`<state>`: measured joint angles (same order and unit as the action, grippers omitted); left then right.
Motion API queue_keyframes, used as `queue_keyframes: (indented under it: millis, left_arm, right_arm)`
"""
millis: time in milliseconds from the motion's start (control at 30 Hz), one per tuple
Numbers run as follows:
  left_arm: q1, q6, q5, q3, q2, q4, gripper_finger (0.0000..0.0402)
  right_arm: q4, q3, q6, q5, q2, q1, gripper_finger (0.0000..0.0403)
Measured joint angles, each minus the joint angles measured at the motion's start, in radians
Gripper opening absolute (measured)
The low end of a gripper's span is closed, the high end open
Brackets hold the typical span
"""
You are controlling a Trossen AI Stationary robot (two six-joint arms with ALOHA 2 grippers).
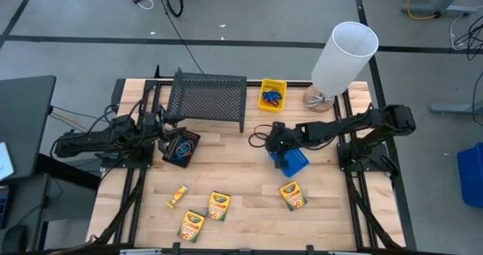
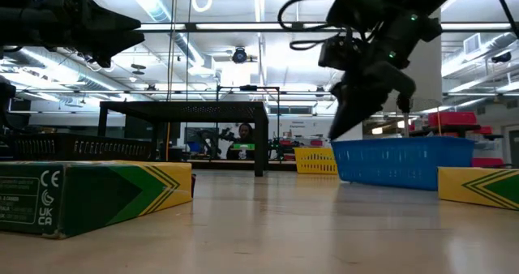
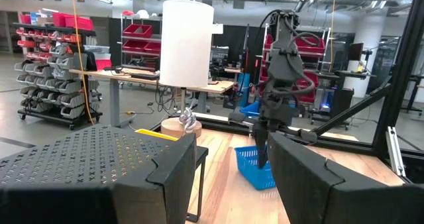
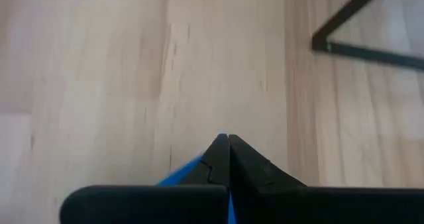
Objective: Pick & Place Office Desk Supplies
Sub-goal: Move the blue bin to the center of the table
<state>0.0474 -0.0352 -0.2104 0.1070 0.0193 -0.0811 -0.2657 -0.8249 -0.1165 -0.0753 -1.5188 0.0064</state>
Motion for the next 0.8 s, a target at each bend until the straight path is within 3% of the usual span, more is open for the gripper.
queue_keyframes:
  millis: [133,300,400,633,800]
  left_arm:
    - [0.0,-0.002,0.0,0.0,0.0,0.0,0.0193]
    - [0.0,-0.003,0.0,0.0,0.0,0.0,0.0193]
    - [0.0,-0.003,0.0,0.0,0.0,0.003,0.0193]
    - [0.0,-0.003,0.0,0.0,0.0,0.003,0.0193]
    - [0.0,-0.004,0.0,0.0,0.0,0.003,0.0193]
  right_arm:
    - [-0.067,-0.031,0.034,-0.037,0.004,0.009,0.0]
    - [-0.398,-0.136,0.17,-0.239,0.006,0.05,0.0]
    - [-0.598,-0.192,0.29,-0.291,0.007,0.067,0.0]
    - [-0.947,-0.19,0.527,-0.239,0.007,0.087,0.0]
    - [-0.971,-0.127,0.562,-0.104,0.006,0.111,0.0]
